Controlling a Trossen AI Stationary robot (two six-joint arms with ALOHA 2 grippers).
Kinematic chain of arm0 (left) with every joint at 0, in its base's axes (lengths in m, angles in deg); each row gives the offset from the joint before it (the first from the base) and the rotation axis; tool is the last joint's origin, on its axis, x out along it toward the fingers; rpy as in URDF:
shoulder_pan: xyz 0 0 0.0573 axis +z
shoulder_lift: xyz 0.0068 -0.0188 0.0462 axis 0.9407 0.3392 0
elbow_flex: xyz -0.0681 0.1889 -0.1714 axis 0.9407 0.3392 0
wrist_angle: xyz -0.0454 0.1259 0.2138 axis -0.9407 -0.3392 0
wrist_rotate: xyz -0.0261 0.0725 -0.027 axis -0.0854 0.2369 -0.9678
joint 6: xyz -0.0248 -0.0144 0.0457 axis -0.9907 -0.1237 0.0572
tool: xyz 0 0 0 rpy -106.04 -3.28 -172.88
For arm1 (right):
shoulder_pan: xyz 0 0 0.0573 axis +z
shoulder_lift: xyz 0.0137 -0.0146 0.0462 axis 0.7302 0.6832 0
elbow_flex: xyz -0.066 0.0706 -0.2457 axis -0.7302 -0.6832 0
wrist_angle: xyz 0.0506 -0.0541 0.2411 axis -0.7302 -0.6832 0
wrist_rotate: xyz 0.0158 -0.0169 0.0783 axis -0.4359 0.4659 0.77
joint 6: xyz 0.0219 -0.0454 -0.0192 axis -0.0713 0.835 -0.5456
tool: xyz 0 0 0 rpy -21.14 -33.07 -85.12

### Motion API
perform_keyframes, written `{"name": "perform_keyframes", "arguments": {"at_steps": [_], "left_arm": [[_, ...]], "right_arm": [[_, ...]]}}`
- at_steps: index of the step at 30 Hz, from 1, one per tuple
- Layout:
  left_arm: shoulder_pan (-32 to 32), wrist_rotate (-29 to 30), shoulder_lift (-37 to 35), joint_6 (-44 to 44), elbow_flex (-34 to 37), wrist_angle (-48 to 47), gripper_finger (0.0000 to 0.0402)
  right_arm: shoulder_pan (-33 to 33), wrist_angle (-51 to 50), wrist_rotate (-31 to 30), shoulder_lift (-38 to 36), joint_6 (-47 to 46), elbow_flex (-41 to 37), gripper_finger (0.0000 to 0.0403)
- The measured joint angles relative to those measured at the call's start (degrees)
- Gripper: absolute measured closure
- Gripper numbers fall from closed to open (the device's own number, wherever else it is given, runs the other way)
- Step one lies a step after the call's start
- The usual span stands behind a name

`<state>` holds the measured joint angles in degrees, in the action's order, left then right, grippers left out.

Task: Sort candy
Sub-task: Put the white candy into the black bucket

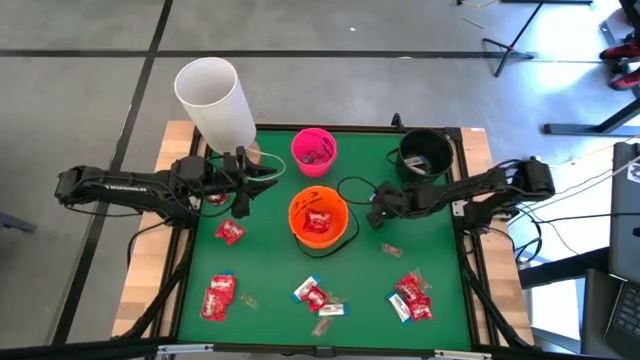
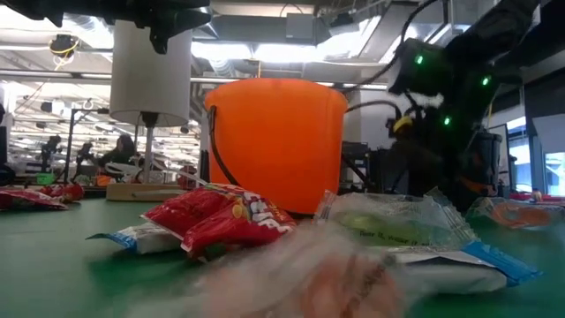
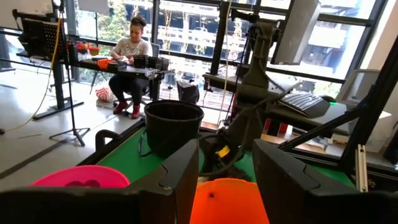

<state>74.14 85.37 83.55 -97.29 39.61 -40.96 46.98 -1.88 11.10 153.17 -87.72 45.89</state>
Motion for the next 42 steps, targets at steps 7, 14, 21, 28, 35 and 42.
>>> {"name": "perform_keyframes", "arguments": {"at_steps": [7,14,21,28,35,42], "left_arm": [[0.0,0.0,0.0,0.0,0.0,-0.1,0.0260],[0.0,0.0,0.0,0.0,0.0,-0.3,0.0260],[0.0,0.0,0.0,0.0,0.0,-0.3,0.0260],[0.0,0.0,0.0,0.0,0.0,-0.3,0.0260],[0.0,0.0,0.0,0.0,0.0,-0.3,0.0260],[0.0,0.0,0.0,0.0,0.0,-0.3,0.0260]], "right_arm": [[1.7,0.6,-1.6,-10.0,3.8,3.3,0.0295],[3.8,0.6,-4.8,-20.0,9.0,7.0,0.0309],[3.7,-1.1,-11.5,-28.4,12.8,7.6,0.0309],[2.2,-15.9,-31.8,-36.9,10.5,7.7,0.0303],[-7.0,-34.4,-33.0,-40.3,0.2,7.7,0.0301],[-12.6,-37.0,-31.3,-40.3,1.8,7.7,0.0258]]}}
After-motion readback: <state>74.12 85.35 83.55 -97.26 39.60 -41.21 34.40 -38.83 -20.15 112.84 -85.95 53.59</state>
